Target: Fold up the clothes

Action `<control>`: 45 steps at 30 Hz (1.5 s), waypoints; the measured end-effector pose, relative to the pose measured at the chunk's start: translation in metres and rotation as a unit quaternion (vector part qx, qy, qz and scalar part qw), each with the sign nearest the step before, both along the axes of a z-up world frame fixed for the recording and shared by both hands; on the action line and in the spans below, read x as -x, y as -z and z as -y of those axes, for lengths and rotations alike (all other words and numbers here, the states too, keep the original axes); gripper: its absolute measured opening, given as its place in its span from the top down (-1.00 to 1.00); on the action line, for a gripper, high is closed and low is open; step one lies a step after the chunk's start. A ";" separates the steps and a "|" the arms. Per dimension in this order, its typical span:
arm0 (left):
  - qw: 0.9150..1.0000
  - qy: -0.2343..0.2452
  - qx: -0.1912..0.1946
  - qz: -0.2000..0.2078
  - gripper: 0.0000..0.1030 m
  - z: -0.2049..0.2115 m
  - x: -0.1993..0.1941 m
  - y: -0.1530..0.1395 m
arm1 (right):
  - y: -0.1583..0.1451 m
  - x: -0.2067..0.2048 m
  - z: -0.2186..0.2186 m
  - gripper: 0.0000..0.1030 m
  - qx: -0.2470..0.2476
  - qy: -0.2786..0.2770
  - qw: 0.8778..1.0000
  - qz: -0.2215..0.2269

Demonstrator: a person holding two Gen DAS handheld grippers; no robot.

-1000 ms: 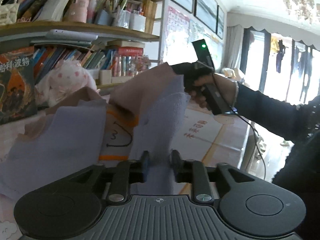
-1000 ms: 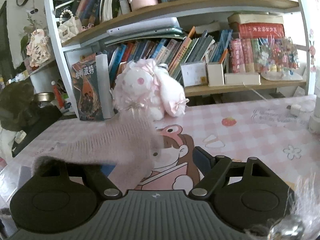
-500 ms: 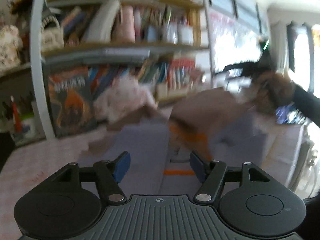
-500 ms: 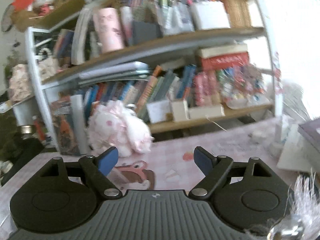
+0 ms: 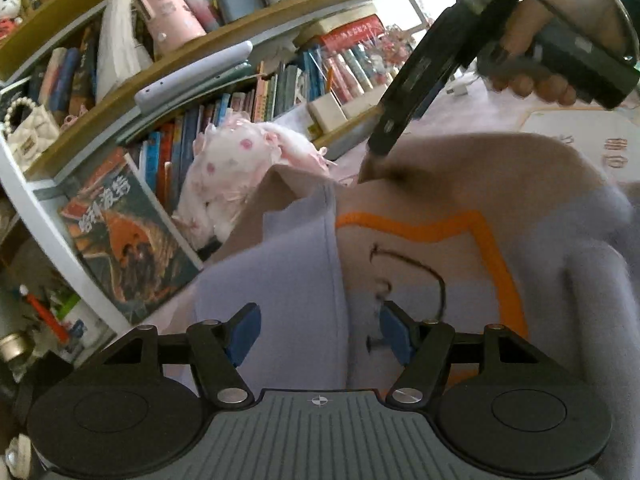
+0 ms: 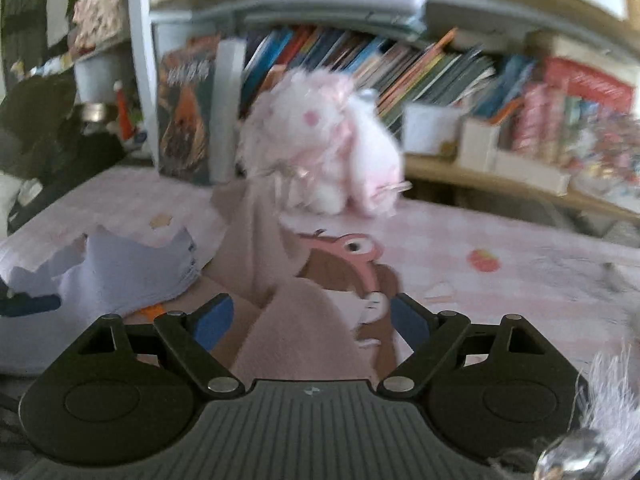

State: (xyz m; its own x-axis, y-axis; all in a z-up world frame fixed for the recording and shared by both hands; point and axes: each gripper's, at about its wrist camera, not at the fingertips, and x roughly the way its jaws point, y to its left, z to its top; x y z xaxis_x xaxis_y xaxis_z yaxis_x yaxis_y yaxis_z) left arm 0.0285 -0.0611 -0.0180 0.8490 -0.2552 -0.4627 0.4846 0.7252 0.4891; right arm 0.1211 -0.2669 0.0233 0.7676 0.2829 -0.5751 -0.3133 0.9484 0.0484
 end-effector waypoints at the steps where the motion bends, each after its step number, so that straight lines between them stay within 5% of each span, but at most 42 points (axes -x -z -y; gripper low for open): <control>1: 1.000 -0.003 -0.010 0.001 -0.31 0.006 -0.006 0.002 | 0.004 -0.007 -0.005 -0.62 0.010 -0.005 1.000 -0.006; 3: 0.999 -0.011 -0.032 0.011 -0.34 0.010 -0.010 0.008 | 0.011 -0.017 -0.010 -0.40 0.022 -0.005 1.000 -0.015; 5: 0.998 -0.019 -0.053 0.021 -0.30 0.014 -0.013 0.013 | 0.019 -0.020 -0.008 0.54 0.020 0.001 0.999 -0.028; 6: 0.998 -0.023 -0.056 0.021 -0.12 0.011 -0.015 0.014 | 0.022 -0.019 -0.002 0.79 0.010 0.004 0.999 -0.035; 11: 0.998 -0.038 -0.045 0.031 0.85 -0.004 -0.023 0.011 | 0.023 0.024 0.046 0.81 -0.074 0.057 0.996 -0.014; 15: 0.992 -0.079 0.012 0.097 0.86 -0.023 -0.022 -0.011 | 0.024 0.081 0.074 0.82 -0.097 0.104 0.990 -0.006; 17: 0.988 -0.094 0.071 0.102 0.86 -0.045 -0.022 -0.028 | 0.030 0.108 0.081 0.82 -0.091 0.113 0.989 -0.021; 20: 0.971 -0.138 0.175 0.086 0.87 -0.098 -0.028 -0.045 | 0.045 0.138 0.084 0.81 -0.097 0.113 0.987 -0.052; 22: 0.948 -0.180 0.254 0.062 0.87 -0.147 -0.032 -0.051 | 0.047 0.150 0.086 0.81 -0.108 0.117 0.986 -0.047; 27: 0.903 -0.302 0.300 0.054 0.86 -0.246 -0.018 -0.047 | 0.053 0.159 0.084 0.81 -0.141 0.119 0.982 -0.042; 31: 0.903 -0.343 0.257 0.009 0.78 -0.279 -0.007 -0.033 | 0.052 0.155 0.073 0.81 -0.165 0.084 0.981 -0.056; 34: 0.907 -0.367 0.204 0.012 0.66 -0.279 0.002 -0.025 | 0.046 0.156 0.052 0.79 -0.141 0.052 0.987 -0.056; 37: 0.893 -0.396 0.209 0.044 0.07 -0.290 0.018 -0.029 | 0.037 0.154 0.045 0.71 -0.121 0.032 0.990 -0.057; 39: 0.878 -0.423 0.211 0.075 -0.08 -0.292 0.033 -0.035 | 0.025 0.148 0.049 0.35 -0.122 0.033 0.991 -0.042; 42: 0.883 -0.403 0.214 0.110 -0.08 -0.274 0.052 -0.046 | 0.007 0.137 0.055 0.16 -0.123 0.034 0.992 -0.020; 45: 0.916 -0.282 0.275 0.073 -0.16 -0.242 0.057 -0.047 | -0.006 0.108 0.050 0.08 -0.128 0.038 0.991 -0.003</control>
